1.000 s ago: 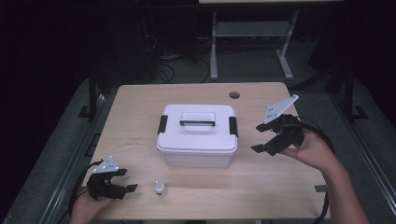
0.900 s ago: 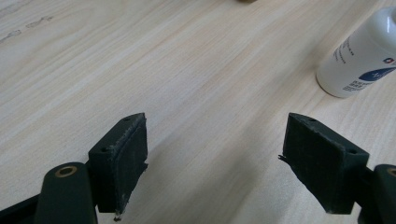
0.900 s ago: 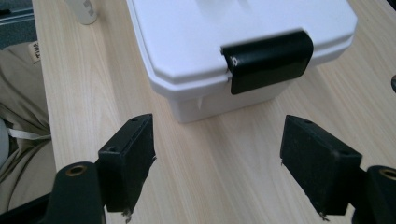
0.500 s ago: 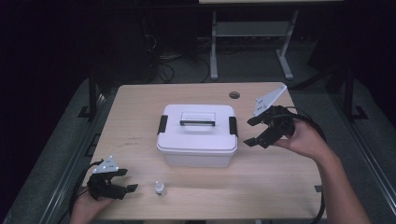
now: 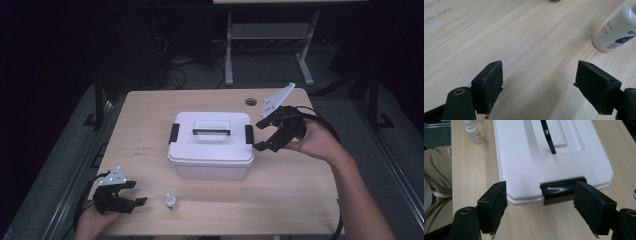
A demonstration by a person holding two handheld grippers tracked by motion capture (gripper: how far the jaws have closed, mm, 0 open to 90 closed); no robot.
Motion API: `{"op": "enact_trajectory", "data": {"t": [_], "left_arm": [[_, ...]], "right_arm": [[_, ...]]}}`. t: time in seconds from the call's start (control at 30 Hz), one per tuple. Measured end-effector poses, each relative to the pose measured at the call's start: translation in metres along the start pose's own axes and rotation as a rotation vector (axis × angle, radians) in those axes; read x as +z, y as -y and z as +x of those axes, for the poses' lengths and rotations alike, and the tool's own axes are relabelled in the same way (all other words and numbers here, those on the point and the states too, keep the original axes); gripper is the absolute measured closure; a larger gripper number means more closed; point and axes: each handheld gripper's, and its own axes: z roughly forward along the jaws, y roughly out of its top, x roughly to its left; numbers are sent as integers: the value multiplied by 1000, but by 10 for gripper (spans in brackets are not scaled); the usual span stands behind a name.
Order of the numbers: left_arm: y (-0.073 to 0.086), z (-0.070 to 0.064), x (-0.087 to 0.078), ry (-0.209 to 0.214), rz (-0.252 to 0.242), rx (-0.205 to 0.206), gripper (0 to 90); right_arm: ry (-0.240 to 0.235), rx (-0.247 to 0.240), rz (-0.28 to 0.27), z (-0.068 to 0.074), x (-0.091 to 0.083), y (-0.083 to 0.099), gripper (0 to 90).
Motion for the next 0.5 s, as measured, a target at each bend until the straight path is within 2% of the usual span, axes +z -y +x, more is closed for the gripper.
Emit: {"op": "enact_trajectory", "data": {"t": [0.5], "left_arm": [[1,0,-2,4,-11,-6,218]], "right_arm": [[-33,-61,14,-7,18,-36,263]]}}
